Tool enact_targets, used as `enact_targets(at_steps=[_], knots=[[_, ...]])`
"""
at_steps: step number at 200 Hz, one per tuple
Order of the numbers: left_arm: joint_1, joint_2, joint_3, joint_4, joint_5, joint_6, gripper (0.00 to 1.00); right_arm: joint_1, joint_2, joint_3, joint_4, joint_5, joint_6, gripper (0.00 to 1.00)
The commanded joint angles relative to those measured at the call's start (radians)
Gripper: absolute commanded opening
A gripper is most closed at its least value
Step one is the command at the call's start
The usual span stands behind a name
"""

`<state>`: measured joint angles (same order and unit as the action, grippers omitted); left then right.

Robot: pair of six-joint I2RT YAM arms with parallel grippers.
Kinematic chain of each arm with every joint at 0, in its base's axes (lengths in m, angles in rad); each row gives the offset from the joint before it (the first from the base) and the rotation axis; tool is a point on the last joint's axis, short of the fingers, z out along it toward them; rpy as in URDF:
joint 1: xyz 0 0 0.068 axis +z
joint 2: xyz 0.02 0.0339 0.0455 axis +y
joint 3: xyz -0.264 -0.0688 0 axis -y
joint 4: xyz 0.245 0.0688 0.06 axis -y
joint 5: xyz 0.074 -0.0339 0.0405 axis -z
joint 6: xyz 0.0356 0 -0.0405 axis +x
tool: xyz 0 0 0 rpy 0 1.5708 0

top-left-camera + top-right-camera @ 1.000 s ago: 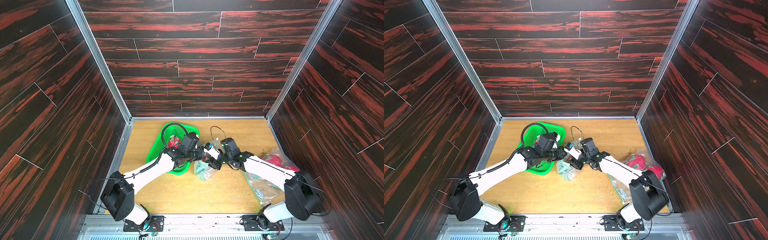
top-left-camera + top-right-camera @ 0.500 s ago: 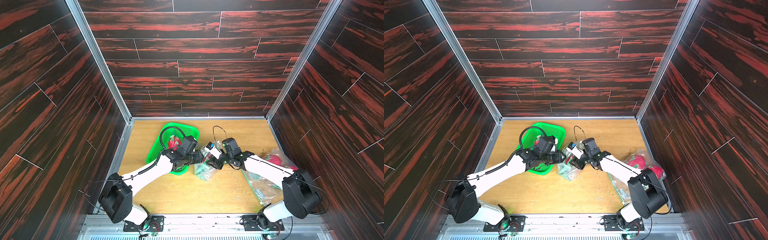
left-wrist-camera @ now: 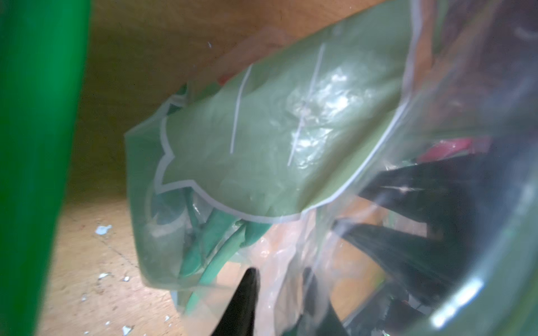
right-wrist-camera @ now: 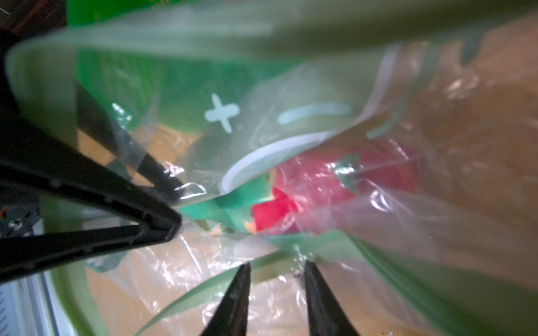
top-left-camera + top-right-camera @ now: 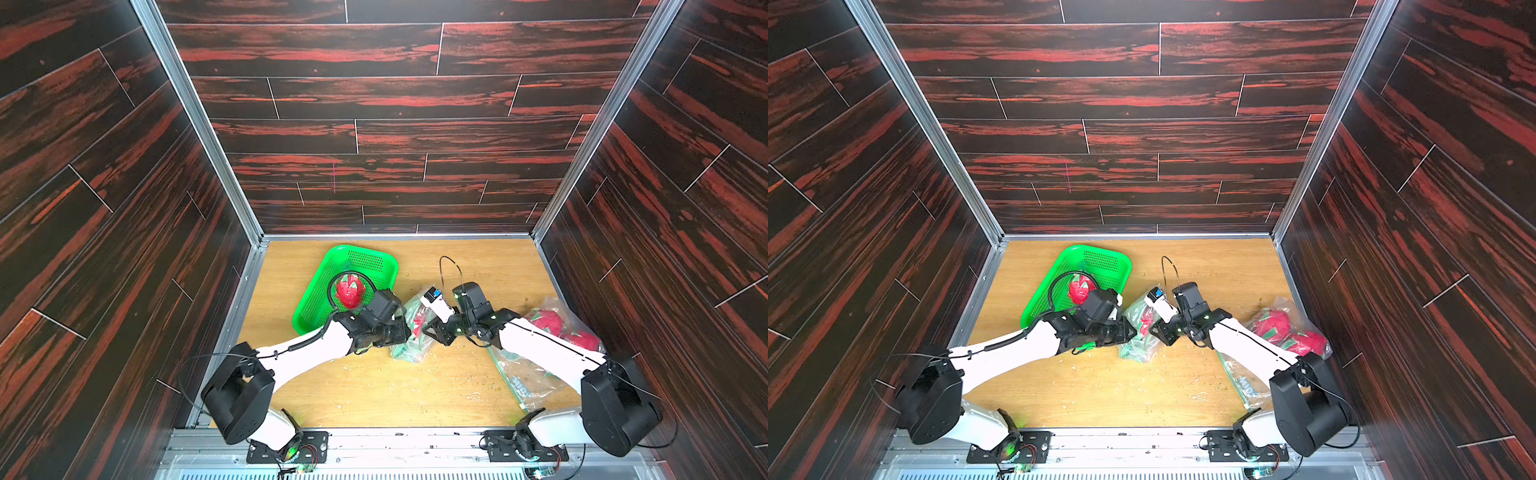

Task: Open the zip-top bag and take out the dragon fruit
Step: Pick up the dragon fruit from the zipper food storage bag.

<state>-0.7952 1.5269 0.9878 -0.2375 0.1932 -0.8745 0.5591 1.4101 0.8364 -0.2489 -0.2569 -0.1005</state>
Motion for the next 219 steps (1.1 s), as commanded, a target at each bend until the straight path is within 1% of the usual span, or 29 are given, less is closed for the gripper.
enact_targets(at_steps=[1, 15, 24, 41, 55, 65, 67, 70, 83, 93, 102, 117, 131, 151, 162, 179, 203, 219], knots=[[-0.023, 0.026, -0.028, 0.042, 0.002, -0.037, 0.27, -0.035, -0.01, -0.034, -0.04, 0.028, 0.072, 0.28], [-0.03, 0.041, -0.048, 0.07, -0.02, -0.05, 0.23, -0.067, -0.008, -0.041, -0.037, 0.03, 0.099, 0.24], [-0.032, 0.047, -0.074, 0.121, -0.021, -0.071, 0.18, -0.089, -0.008, -0.04, -0.038, 0.026, 0.117, 0.21], [-0.035, 0.05, -0.089, 0.176, -0.022, -0.092, 0.08, -0.1, -0.018, -0.015, -0.062, -0.029, 0.147, 0.19], [-0.044, 0.024, -0.093, 0.187, -0.055, -0.093, 0.05, -0.1, -0.046, 0.007, -0.081, -0.066, 0.2, 0.19], [-0.044, 0.0, -0.098, 0.185, -0.084, -0.093, 0.0, -0.1, -0.067, 0.026, -0.099, -0.083, 0.249, 0.2], [-0.044, -0.004, -0.099, 0.185, -0.089, -0.093, 0.0, -0.1, -0.071, 0.03, -0.102, -0.083, 0.26, 0.2], [-0.044, -0.011, -0.1, 0.186, -0.096, -0.093, 0.0, -0.099, -0.075, 0.037, -0.107, -0.12, 0.277, 0.21], [-0.044, -0.037, -0.111, 0.195, -0.12, -0.091, 0.0, -0.09, -0.088, 0.074, -0.132, -0.201, 0.339, 0.23], [-0.044, -0.049, -0.104, 0.167, -0.136, -0.089, 0.0, -0.058, -0.098, 0.1, -0.149, -0.194, 0.379, 0.24], [-0.044, -0.059, -0.094, 0.121, -0.174, -0.076, 0.0, -0.014, -0.105, 0.121, -0.164, -0.182, 0.401, 0.25], [-0.045, -0.076, -0.082, 0.055, -0.222, -0.062, 0.17, 0.048, -0.11, 0.15, -0.175, -0.156, 0.457, 0.25], [-0.047, -0.084, -0.079, 0.022, -0.246, -0.056, 0.22, 0.088, -0.122, 0.139, -0.133, -0.177, 0.514, 0.25], [-0.052, -0.081, -0.082, -0.007, -0.248, -0.059, 0.32, 0.148, -0.135, 0.121, -0.086, -0.178, 0.581, 0.26], [-0.053, -0.075, -0.097, 0.003, -0.239, -0.071, 0.32, 0.174, -0.135, 0.111, -0.068, -0.146, 0.603, 0.28], [-0.058, -0.076, -0.127, 0.044, -0.221, -0.094, 0.29, 0.178, -0.13, 0.068, -0.03, -0.101, 0.633, 0.3], [-0.068, -0.063, -0.14, 0.066, -0.213, -0.106, 0.2, 0.178, -0.101, 0.027, 0.054, -0.099, 0.683, 0.3], [-0.072, -0.06, -0.155, 0.083, -0.205, -0.119, 0.18, 0.179, -0.074, 0.013, 0.095, -0.099, 0.705, 0.31]])
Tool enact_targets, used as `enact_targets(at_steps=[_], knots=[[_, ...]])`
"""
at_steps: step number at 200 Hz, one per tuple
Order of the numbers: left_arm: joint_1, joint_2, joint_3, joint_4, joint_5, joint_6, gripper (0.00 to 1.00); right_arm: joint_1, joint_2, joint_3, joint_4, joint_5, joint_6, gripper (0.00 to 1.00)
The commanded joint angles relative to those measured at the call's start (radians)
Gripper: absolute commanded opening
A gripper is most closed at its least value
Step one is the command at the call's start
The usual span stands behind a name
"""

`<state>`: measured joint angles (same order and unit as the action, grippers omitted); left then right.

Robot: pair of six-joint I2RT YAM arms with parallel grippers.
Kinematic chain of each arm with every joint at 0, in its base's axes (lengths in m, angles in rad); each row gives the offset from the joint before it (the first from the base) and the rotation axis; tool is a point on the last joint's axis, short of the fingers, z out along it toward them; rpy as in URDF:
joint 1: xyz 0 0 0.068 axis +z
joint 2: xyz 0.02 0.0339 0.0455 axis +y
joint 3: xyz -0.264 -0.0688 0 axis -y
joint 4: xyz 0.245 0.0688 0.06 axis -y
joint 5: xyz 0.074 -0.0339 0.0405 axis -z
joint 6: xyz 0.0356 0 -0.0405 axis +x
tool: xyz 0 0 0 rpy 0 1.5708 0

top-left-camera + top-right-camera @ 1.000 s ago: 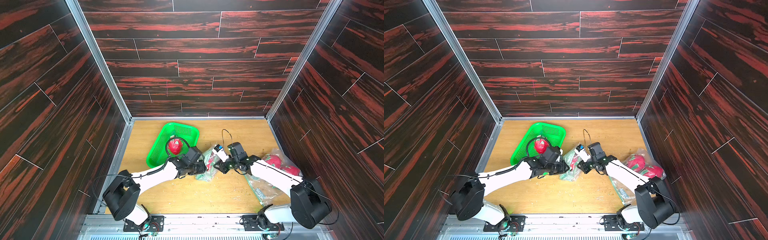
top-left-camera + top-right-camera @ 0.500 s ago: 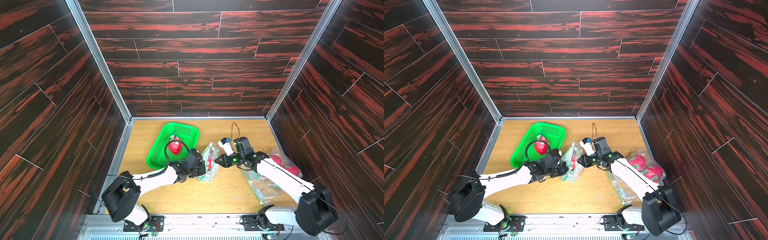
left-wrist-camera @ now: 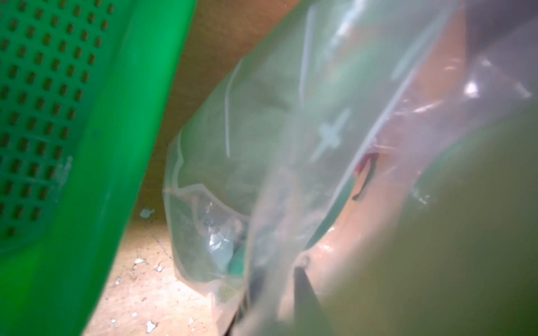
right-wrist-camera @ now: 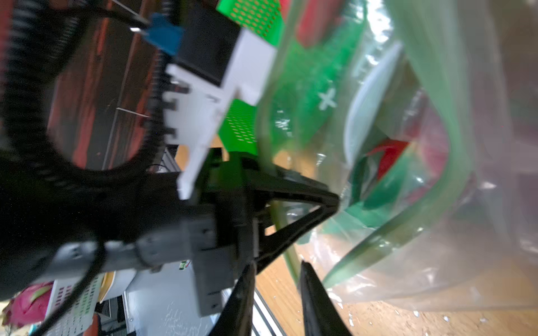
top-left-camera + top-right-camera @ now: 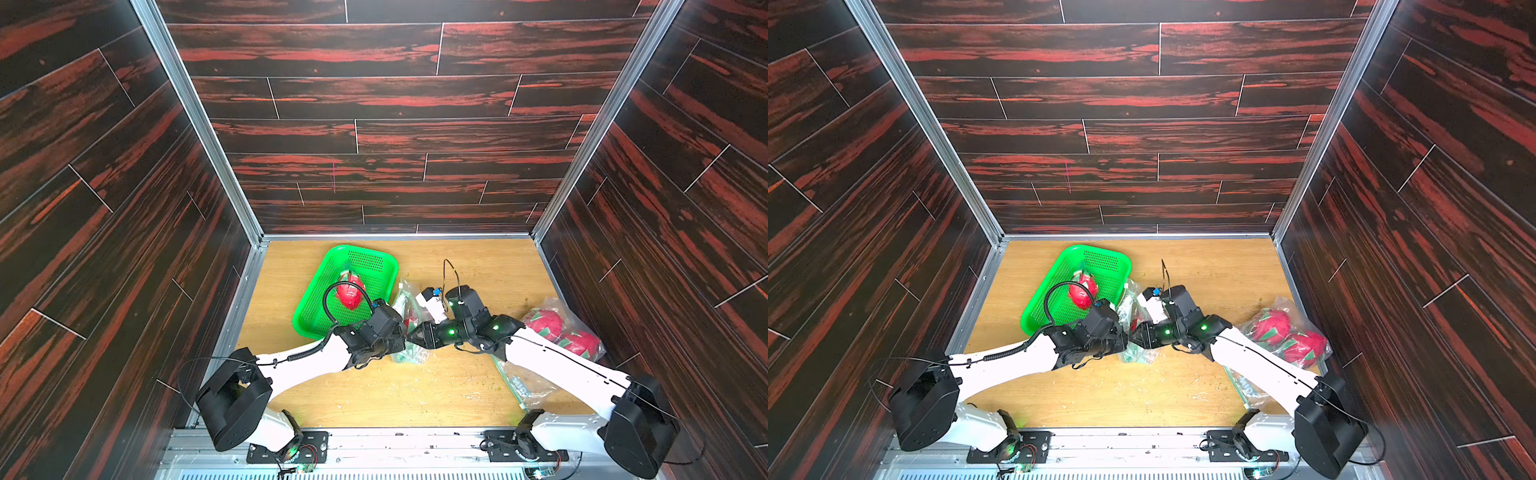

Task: Open the zip-top bag and take out the dragon fruit
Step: Pick up the dragon fruit from the zipper food storage bag.

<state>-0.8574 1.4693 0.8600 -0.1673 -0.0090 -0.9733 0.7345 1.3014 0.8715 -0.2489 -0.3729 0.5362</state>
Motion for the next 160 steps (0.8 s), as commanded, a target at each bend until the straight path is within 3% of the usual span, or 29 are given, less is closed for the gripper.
enact_targets(at_steps=[1, 63, 160], knots=[[-0.011, -0.002, -0.028, 0.014, -0.003, -0.02, 0.18, 0.003, 0.036, -0.023, 0.097, 0.017, 0.069, 0.31], [-0.024, -0.016, -0.094, -0.004, -0.015, -0.053, 0.17, 0.002, 0.149, -0.055, 0.146, 0.076, 0.099, 0.33], [-0.055, -0.005, -0.126, -0.086, 0.023, -0.055, 0.19, 0.019, 0.136, -0.13, 0.085, 0.161, 0.102, 0.35]])
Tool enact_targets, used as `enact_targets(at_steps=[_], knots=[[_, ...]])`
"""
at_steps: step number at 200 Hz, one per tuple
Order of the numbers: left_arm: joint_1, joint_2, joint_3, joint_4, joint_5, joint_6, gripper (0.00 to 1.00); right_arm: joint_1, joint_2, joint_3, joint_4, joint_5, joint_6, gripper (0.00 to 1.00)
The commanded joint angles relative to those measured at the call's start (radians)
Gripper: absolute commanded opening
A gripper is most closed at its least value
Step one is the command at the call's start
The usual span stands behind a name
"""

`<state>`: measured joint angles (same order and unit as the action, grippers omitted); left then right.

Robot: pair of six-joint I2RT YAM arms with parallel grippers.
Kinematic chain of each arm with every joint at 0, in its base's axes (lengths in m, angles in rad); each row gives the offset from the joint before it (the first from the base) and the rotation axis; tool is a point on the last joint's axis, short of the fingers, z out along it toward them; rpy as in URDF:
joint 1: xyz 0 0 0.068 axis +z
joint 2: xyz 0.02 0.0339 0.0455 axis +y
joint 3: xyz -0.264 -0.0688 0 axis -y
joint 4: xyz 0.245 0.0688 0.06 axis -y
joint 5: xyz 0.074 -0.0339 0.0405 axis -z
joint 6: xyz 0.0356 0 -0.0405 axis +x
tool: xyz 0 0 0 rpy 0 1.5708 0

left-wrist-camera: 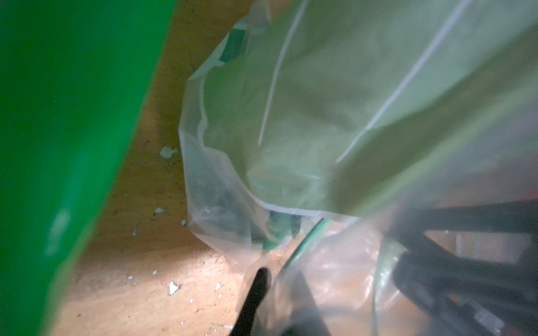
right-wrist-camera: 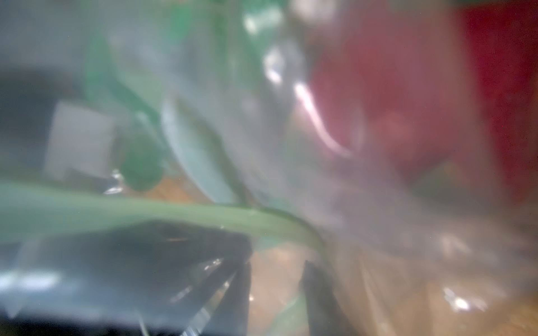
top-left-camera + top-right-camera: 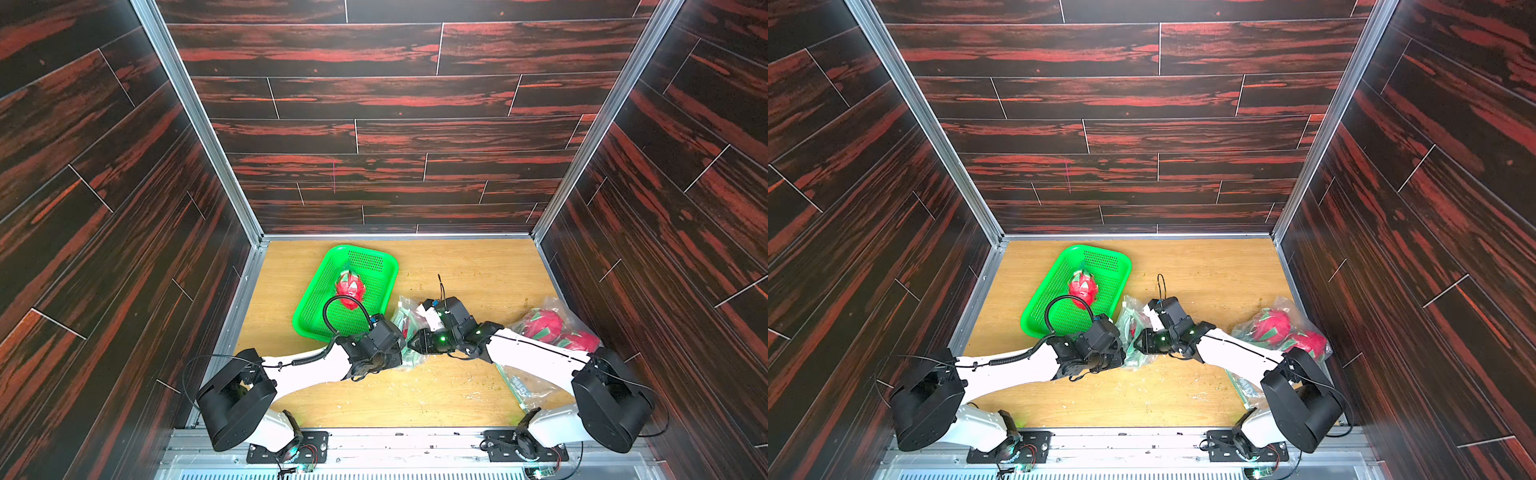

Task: Open the zip-top bag and take out the dragon fruit
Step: Pick up the dragon fruit from the zipper food storage bag.

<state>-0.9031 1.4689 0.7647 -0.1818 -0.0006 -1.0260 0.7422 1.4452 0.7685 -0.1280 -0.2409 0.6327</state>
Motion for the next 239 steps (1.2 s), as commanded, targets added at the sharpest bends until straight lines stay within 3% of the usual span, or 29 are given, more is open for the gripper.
enact_targets(at_steps=[1, 107, 175, 215, 239], knots=[[-0.009, -0.005, -0.032, -0.071, 0.014, -0.002, 0.19, 0.011, -0.008, -0.028, -0.035, 0.028, 0.005, 0.35], [-0.029, 0.047, -0.094, -0.02, 0.052, -0.009, 0.22, 0.034, 0.011, -0.08, 0.025, 0.031, 0.027, 0.36], [-0.032, -0.024, -0.096, 0.001, 0.019, 0.004, 0.22, 0.086, -0.075, -0.01, 0.022, -0.003, 0.099, 0.36], [-0.032, -0.065, -0.098, 0.018, 0.001, 0.007, 0.22, 0.123, -0.045, 0.004, 0.082, -0.022, 0.177, 0.36], [-0.032, -0.09, -0.105, 0.018, -0.013, 0.007, 0.22, 0.126, -0.006, -0.003, 0.076, 0.036, 0.204, 0.36]])
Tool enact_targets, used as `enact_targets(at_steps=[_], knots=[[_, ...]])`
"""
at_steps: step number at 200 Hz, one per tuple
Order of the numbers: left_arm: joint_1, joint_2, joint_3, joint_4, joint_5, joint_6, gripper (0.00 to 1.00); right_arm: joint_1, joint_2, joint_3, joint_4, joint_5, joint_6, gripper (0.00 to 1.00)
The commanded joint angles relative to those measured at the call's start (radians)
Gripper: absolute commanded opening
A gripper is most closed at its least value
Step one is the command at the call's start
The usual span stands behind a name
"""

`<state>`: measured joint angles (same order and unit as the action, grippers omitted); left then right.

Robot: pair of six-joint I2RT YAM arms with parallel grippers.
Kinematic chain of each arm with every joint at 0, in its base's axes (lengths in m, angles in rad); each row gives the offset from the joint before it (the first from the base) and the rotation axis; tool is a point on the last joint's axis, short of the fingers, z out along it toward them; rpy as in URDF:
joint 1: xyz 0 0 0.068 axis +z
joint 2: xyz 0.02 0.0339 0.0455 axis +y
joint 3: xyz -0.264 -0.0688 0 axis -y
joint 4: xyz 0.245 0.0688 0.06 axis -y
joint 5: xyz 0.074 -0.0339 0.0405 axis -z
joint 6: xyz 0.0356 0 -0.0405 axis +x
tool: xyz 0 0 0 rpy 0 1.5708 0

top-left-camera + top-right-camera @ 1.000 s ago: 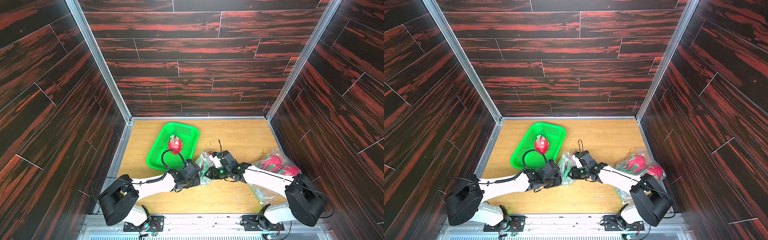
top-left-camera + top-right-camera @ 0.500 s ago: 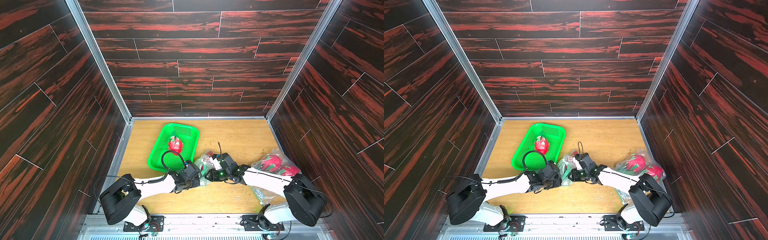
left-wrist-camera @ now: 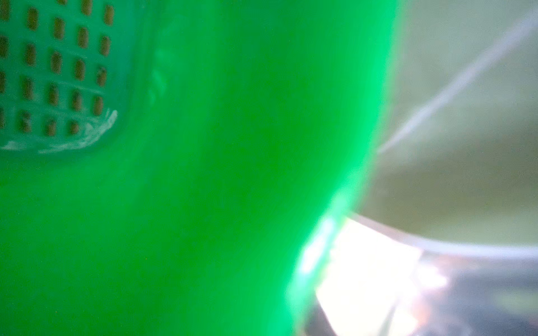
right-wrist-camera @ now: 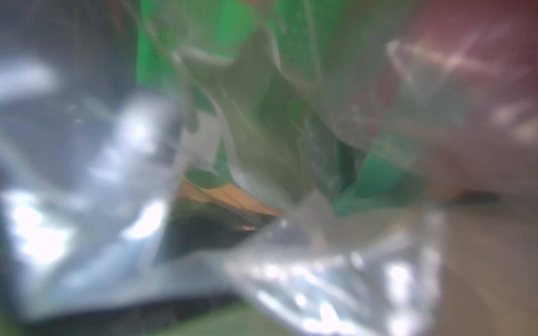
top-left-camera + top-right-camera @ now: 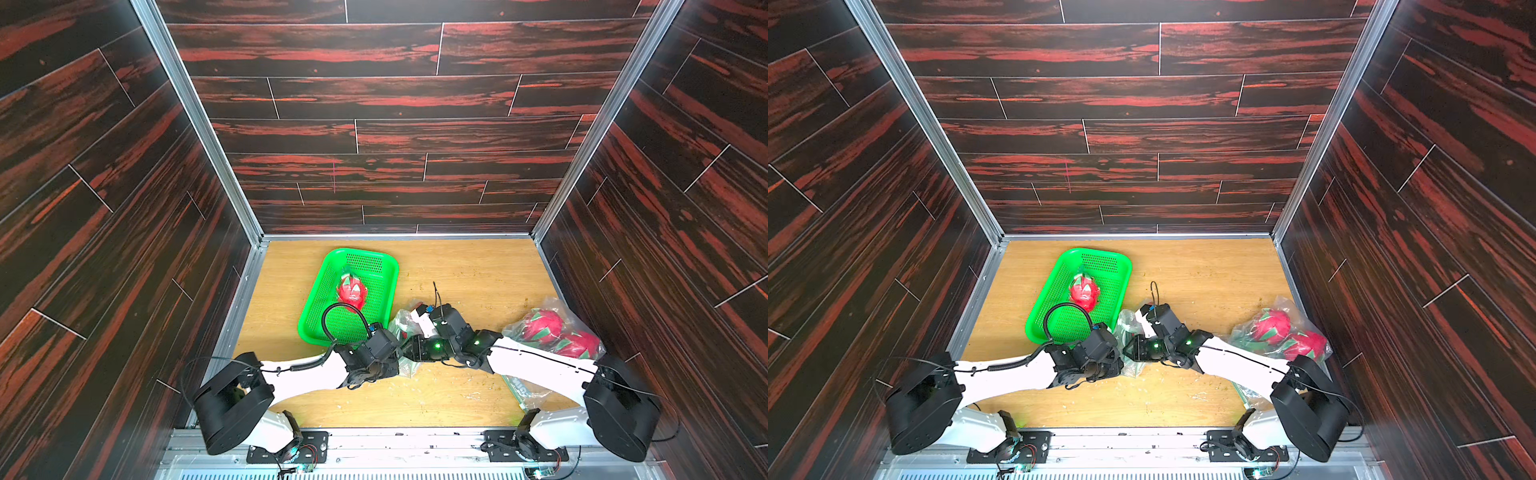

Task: Open the zip-top bag and take out the dragon fruit
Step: Pick up the dragon fruit from the zipper food storage bag.

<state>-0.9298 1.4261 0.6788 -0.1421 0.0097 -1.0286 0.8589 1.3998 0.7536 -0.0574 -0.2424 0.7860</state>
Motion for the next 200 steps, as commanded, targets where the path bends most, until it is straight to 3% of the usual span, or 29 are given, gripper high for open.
enact_targets(at_steps=[1, 83, 200], knots=[[-0.005, -0.047, -0.02, -0.022, -0.023, 0.011, 0.22, 0.009, 0.041, 0.012, 0.005, 0.04, 0.052, 0.36], [-0.006, -0.038, -0.013, -0.001, -0.015, 0.011, 0.22, 0.008, 0.121, 0.02, 0.004, 0.177, 0.091, 0.43], [-0.009, -0.022, -0.012, 0.036, -0.002, 0.008, 0.21, -0.022, 0.188, 0.004, 0.136, 0.228, 0.113, 0.44]])
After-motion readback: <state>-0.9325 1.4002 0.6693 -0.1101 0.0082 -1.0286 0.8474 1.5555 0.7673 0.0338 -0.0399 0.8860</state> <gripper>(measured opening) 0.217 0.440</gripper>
